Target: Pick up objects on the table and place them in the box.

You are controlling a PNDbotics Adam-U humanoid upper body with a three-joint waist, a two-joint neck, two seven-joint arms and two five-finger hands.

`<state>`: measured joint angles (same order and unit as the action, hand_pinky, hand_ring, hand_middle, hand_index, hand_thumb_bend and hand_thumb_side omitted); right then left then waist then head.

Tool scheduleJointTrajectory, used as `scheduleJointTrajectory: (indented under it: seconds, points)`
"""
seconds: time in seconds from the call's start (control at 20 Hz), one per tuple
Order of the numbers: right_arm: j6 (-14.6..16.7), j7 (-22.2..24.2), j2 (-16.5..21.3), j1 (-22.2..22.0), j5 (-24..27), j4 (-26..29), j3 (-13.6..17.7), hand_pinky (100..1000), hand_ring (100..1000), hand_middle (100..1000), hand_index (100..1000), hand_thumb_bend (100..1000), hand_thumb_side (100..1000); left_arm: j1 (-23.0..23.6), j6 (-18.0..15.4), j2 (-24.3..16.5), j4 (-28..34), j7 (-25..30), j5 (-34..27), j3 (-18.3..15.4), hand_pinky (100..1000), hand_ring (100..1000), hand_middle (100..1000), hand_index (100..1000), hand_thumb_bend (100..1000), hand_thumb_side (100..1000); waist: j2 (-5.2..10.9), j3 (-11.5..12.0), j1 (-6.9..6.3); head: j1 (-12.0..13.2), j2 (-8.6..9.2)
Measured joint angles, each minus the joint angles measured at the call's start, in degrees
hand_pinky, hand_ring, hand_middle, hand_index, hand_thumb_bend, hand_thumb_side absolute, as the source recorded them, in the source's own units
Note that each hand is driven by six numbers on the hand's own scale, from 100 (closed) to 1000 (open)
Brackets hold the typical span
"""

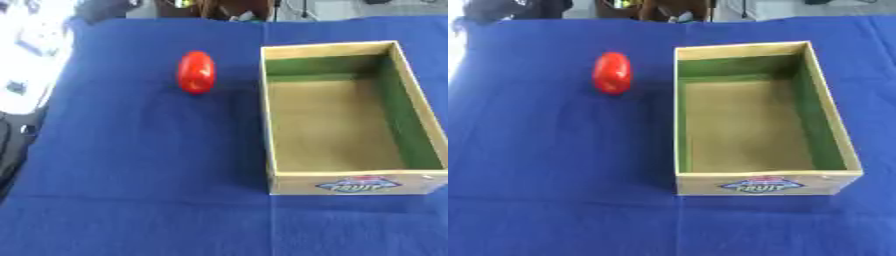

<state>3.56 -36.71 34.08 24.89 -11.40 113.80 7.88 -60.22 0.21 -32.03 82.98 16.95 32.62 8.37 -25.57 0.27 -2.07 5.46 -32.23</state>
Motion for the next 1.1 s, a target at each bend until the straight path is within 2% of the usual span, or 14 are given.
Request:
scheduleJointTrajectory:
  seconds: [0.1, 0.3, 0.6, 0.95, 1.1]
  points:
    - [0.0, 0.2, 0.0, 0.2, 0.1, 0.0, -0.2, 712, 728, 778, 796, 100, 880, -1.8, -1.2, 0.9, -3.6, 2.8, 2.3, 0.6, 618, 762, 839, 1000, 383, 927, -0.27, -0.2, -0.16, 0.3, 0.26]
    - [0.0, 0.4, 0.1, 0.4, 0.2, 0.0, -0.3, 713, 728, 779, 796, 100, 880, -4.5, -3.3, 2.5, -8.9, 6.9, 5.5, 1.2, 626, 774, 853, 1000, 436, 897, -0.77, -0.6, -0.47, 0.7, 0.73]
    - [0.0, 0.7, 0.4, 0.6, 0.3, 0.0, -0.5, 713, 727, 778, 796, 100, 879, -7.0, -5.0, 4.6, -14.7, 10.5, 9.2, 1.2, 650, 804, 896, 1000, 563, 898, -1.13, -0.8, -0.83, 1.1, 1.15]
    - [0.0, 0.8, 0.4, 0.6, 0.4, 0.0, -0.5, 713, 727, 778, 793, 100, 877, -7.3, -7.8, 4.9, -17.4, 14.9, 9.6, 1.2, 710, 857, 1000, 1000, 783, 890, -1.26, -0.8, -1.03, 1.1, 1.17]
    - [-0.1, 0.8, 0.4, 0.5, 0.4, 0.0, -0.5, 713, 726, 777, 792, 100, 873, -7.3, -8.7, 4.9, -17.4, 16.7, 8.2, 1.0, 718, 865, 1000, 1000, 833, 897, -1.27, -0.7, -1.05, 1.1, 1.17]
